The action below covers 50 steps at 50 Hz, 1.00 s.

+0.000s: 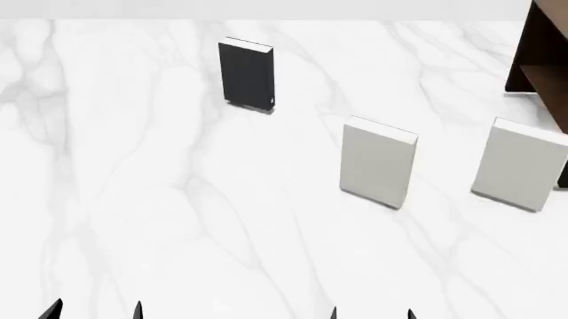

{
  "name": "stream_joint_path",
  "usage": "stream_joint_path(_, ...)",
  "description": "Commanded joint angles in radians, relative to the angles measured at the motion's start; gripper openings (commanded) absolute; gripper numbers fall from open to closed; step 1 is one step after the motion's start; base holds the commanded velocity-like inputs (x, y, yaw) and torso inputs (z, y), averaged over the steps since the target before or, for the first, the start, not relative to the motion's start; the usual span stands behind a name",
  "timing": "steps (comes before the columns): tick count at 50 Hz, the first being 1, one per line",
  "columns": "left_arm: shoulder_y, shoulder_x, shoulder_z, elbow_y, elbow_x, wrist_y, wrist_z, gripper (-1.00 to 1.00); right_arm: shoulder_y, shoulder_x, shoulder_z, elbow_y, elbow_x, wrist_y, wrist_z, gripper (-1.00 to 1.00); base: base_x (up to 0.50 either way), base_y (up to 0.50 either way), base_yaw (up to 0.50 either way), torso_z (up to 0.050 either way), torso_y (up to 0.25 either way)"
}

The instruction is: Pick up the book on the left and place it on top of the shelf.

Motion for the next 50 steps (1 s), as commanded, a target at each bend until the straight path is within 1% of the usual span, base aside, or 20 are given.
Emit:
stream_joint_path(1, -0.007, -0.017, 0.017, -0.008, -0.001, -0.009, -0.029, 1.0, 0.006, 0.014, -0.014, -0.008, 0.007, 0.009, 0.036, 1.0, 0.0, 0.0, 0.0, 0.0, 0.0)
stream_joint_path(10, -0.009, -0.043, 0.053, -0.009, -0.007, -0.018, -0.072, 1.0, 0.007, 0.041, -0.048, 0.012, 0.026, -0.006, 0.075, 1.0, 0.0, 0.0, 0.0, 0.0, 0.0)
stream_joint_path(16, -0.017, -0.055, 0.069, -0.033, -0.013, -0.031, -0.085, 1.0, 0.008, 0.052, -0.064, 0.012, 0.041, -0.009, 0.085, 1.0, 0.0, 0.0, 0.0, 0.0, 0.0)
stream_joint_path(25, -0.008, -0.068, 0.084, -0.011, -0.03, -0.014, -0.096, 1.0, 0.006, 0.065, -0.077, 0.025, 0.056, -0.031, 0.102, 1.0, 0.0, 0.0, 0.0, 0.0, 0.0)
stream_joint_path(28, -0.008, -0.072, 0.089, -0.012, -0.03, -0.01, -0.103, 1.0, 0.007, 0.069, -0.08, 0.019, 0.073, -0.012, 0.1, 1.0, 0.0, 0.0, 0.0, 0.0, 0.0)
stream_joint_path(29, -0.008, -0.073, 0.088, -0.013, -0.033, -0.01, -0.105, 1.0, 0.009, 0.07, -0.074, -0.001, 0.11, 0.022, 0.084, 1.0, 0.0, -0.5, 0.0, 0.0, 0.0)
stream_joint_path(34, -0.009, -0.079, 0.096, -0.017, -0.035, -0.009, -0.114, 1.0, 0.009, 0.073, -0.082, 0.007, 0.098, 0.006, 0.107, 1.0, 0.0, -0.5, 0.0, 0.0, 0.0)
stream_joint_path(45, -0.012, -0.09, 0.116, -0.026, -0.037, -0.002, -0.13, 1.0, 0.009, 0.083, -0.094, 0.013, 0.106, 0.005, 0.13, 1.0, 0.0, -0.05, 0.0, 0.0, 0.0)
stream_joint_path(47, -0.017, -0.092, 0.113, 0.004, -0.034, -0.043, -0.146, 1.0, 0.009, 0.088, -0.105, -0.026, 0.096, 0.043, 0.14, 1.0, 0.0, 0.0, 0.0, 0.0, 0.0)
stream_joint_path(48, -0.027, -0.093, 0.11, 0.037, -0.042, -0.094, -0.148, 1.0, 0.018, 0.092, -0.11, -0.052, 0.092, 0.084, 0.145, 1.0, 0.0, 0.0, 0.0, 0.0, 0.0)
stream_joint_path(49, -0.177, -0.196, 0.094, 0.187, -0.136, -0.244, -0.074, 1.0, 0.168, 0.124, -0.087, -0.202, 0.135, 0.234, 0.175, 1.0, 0.0, 0.0, 0.0, 0.0, 0.0)
stream_joint_path(50, -0.327, -0.105, 0.041, 0.337, 0.014, -0.394, 0.076, 1.0, 0.318, 0.021, -0.026, -0.317, -0.015, 0.384, 0.025, 1.0, 0.0, 0.0, 0.0, 0.0, 0.0)
